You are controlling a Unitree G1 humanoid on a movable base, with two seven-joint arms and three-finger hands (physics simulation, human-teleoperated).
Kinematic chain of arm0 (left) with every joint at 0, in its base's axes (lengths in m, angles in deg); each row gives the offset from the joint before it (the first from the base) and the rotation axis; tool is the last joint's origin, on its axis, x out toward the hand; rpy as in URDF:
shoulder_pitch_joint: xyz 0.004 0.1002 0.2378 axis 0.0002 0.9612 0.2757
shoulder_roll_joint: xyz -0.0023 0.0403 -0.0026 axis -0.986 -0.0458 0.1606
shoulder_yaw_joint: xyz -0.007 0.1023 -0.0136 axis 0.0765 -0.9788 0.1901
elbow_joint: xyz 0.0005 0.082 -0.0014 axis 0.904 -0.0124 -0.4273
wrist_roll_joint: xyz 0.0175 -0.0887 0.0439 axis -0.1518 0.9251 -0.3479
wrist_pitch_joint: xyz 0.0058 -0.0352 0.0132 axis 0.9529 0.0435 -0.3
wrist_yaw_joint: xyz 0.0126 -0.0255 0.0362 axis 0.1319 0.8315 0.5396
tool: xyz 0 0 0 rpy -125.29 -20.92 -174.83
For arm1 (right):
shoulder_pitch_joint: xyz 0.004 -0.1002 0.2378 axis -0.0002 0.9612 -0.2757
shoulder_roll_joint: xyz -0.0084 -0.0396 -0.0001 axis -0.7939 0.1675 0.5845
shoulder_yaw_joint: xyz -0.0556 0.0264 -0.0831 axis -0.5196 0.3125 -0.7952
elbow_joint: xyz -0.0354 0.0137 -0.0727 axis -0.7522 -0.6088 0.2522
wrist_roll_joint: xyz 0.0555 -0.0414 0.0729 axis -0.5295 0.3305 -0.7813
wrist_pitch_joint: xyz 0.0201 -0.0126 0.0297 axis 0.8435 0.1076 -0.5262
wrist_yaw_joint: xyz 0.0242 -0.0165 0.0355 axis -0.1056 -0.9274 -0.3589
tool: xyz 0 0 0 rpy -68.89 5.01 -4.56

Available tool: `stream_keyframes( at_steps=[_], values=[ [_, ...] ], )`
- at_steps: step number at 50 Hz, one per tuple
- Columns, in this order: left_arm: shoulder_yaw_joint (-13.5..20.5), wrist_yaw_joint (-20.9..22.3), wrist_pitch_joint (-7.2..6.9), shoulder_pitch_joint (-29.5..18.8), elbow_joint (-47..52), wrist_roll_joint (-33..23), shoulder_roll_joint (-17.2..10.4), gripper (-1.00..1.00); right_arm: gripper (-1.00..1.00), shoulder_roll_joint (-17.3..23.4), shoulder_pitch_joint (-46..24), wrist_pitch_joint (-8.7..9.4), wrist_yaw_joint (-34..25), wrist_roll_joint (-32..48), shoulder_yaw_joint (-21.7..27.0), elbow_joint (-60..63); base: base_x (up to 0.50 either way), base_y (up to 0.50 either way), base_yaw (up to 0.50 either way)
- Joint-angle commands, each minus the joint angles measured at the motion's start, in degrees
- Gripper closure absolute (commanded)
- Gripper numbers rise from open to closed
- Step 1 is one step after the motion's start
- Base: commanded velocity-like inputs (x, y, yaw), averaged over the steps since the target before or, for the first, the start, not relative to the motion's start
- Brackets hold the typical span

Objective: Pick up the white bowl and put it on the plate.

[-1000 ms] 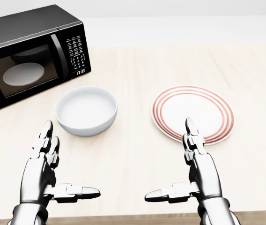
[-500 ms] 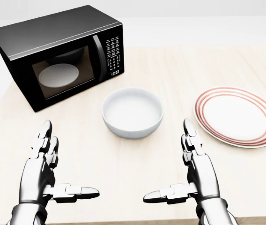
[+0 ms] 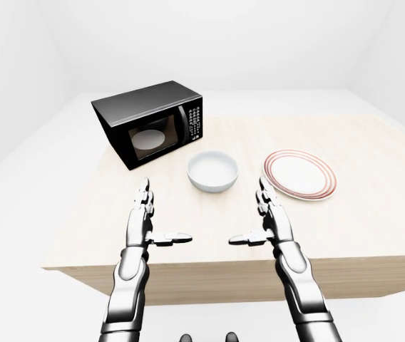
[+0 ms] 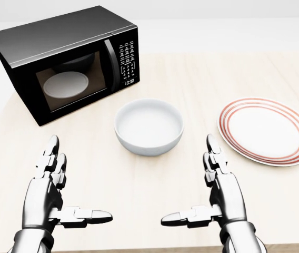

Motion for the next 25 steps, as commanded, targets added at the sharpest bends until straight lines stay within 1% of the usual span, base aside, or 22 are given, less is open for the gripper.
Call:
stream_keyframes(
  at_steps=[1,4,12,14,15,21,23,25],
  values=[
    [-0.01,0.00,0.00,0.00,0.00,0.00,0.02,-1.00,-1.00,0.00,-0.22,0.43,-0.13,-0.60,-0.20,0.05,0.00,0.00,0.00],
    [-0.01,0.00,0.00,0.00,0.00,0.00,0.02,-1.00,-1.00,-0.07,-0.23,0.54,-0.13,-0.59,-0.28,0.18,0.00,0.00,0.00],
    [-0.01,0.00,0.00,0.00,0.00,0.00,0.02,-1.00,-1.00,-0.02,-0.07,1.04,-0.28,-0.49,-0.38,1.09,0.18,0.00,0.00],
    [-0.01,0.00,0.00,0.00,0.00,0.00,0.02,-1.00,-1.00,-0.04,-0.14,0.78,-0.30,-0.38,-0.44,0.74,0.18,0.00,0.00],
    [-0.01,0.00,0.00,0.00,0.00,0.00,0.02,-1.00,-1.00,-0.06,-0.13,1.00,-0.26,-0.35,-0.46,1.00,0.18,0.00,0.00],
    [-0.01,0.00,0.00,0.00,0.00,0.00,0.02,-1.00,-1.00,-0.04,-0.11,0.28,-0.35,-0.24,-0.46,0.17,0.18,0.00,0.00],
    [-0.01,0.00,0.00,0.00,0.00,0.00,0.02,-1.00,-1.00,-0.04,0.04,0.71,-0.34,-0.09,-0.55,0.92,0.19,0.00,0.00],
    [-0.01,0.00,0.00,0.00,0.00,0.00,0.02,-1.00,-1.00,-0.03,0.10,0.73,-0.32,0.07,-0.60,1.11,0.18,0.00,0.00]
  ],
)
